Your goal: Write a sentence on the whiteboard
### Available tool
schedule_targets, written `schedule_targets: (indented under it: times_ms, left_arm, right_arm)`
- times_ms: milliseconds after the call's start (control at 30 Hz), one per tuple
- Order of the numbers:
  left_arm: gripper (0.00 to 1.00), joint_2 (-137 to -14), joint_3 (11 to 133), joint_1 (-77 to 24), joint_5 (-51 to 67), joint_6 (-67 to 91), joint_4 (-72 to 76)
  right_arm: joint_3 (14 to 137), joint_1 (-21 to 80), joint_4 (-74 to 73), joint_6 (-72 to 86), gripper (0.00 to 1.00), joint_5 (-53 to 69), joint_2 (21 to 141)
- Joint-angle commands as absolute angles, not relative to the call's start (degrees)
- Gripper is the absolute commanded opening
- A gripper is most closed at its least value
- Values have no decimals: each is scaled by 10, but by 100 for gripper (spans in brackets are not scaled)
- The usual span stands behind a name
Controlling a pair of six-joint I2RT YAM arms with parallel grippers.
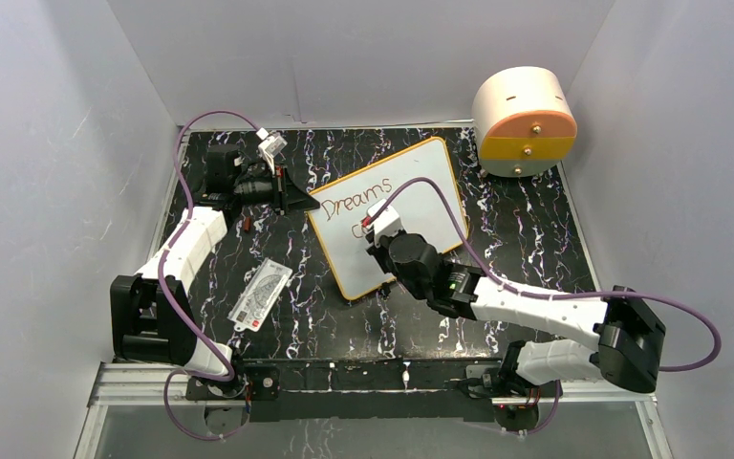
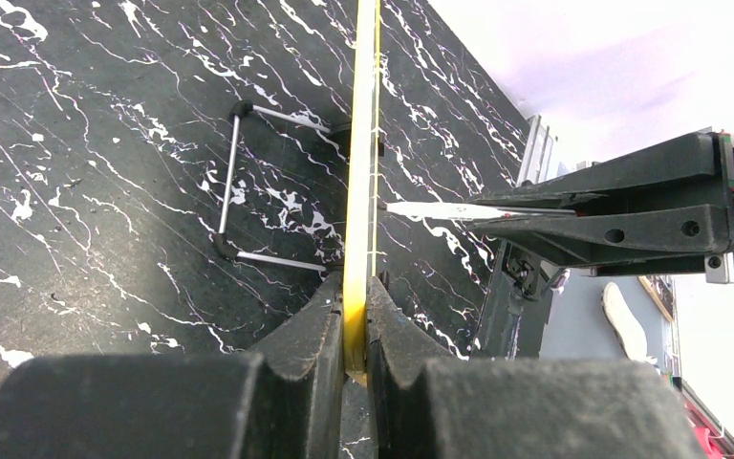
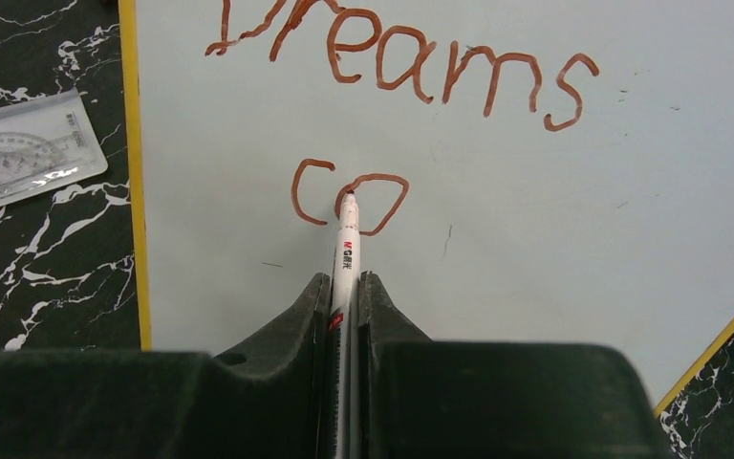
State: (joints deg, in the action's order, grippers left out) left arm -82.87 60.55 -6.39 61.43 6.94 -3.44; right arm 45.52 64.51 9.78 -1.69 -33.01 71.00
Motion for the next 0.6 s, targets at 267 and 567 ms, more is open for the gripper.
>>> schedule_targets:
  times_ms: [267,567]
  left_arm:
    - [0,-849,596,-82,564,39,-91]
    - [0,-850,596,-82,565,38,-92]
  right_arm:
    - [445,633,103,-14,0,-401,657]
    - [442,620,121,-8,0,-382,665]
